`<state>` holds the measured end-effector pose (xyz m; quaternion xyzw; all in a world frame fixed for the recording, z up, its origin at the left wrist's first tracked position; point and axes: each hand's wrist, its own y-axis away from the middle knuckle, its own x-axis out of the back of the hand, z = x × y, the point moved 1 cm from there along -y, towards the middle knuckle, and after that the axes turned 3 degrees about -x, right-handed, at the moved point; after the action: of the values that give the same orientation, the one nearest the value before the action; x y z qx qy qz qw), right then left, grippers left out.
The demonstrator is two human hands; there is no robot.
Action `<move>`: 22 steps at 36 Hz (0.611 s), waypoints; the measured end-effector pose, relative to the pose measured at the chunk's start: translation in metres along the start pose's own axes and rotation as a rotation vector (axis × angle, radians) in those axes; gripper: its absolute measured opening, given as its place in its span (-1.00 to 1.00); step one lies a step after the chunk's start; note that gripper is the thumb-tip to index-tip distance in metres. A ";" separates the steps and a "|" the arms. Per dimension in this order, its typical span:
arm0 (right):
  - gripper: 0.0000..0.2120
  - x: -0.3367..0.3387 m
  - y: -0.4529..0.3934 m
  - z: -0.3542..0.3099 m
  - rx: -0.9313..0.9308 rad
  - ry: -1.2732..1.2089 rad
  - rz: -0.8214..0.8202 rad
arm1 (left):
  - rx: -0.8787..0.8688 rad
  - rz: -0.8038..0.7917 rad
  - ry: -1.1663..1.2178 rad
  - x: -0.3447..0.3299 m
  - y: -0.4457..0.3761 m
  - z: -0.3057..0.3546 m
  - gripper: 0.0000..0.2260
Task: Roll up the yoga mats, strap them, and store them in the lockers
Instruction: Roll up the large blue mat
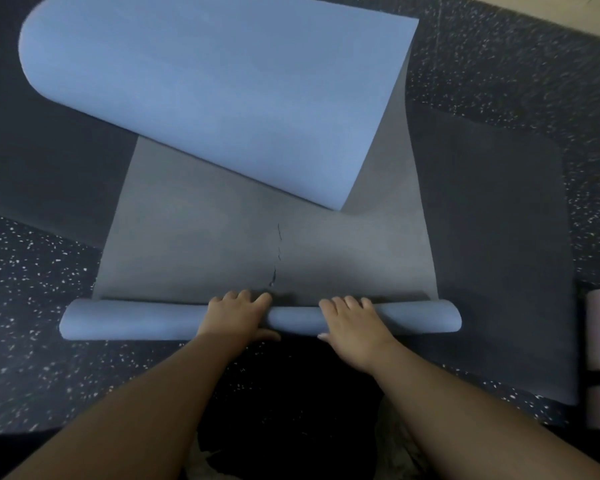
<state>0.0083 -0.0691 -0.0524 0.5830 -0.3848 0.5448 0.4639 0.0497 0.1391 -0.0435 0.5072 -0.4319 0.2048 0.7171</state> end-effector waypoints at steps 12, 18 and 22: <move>-0.40 -0.008 0.040 -0.027 -0.325 -0.128 -0.099 | 0.104 0.122 0.065 -0.014 -0.005 0.004 -0.15; -0.36 -0.015 0.038 -0.019 -0.293 -0.138 -0.166 | 0.130 0.103 0.019 -0.008 -0.017 -0.001 -0.11; -0.20 -0.005 0.014 -0.010 -0.246 -0.128 -0.322 | 0.125 0.219 0.077 -0.002 -0.022 -0.005 -0.01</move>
<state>-0.0085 -0.0641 -0.0558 0.6094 -0.3789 0.3745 0.5872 0.0665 0.1353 -0.0575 0.4927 -0.4434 0.3277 0.6733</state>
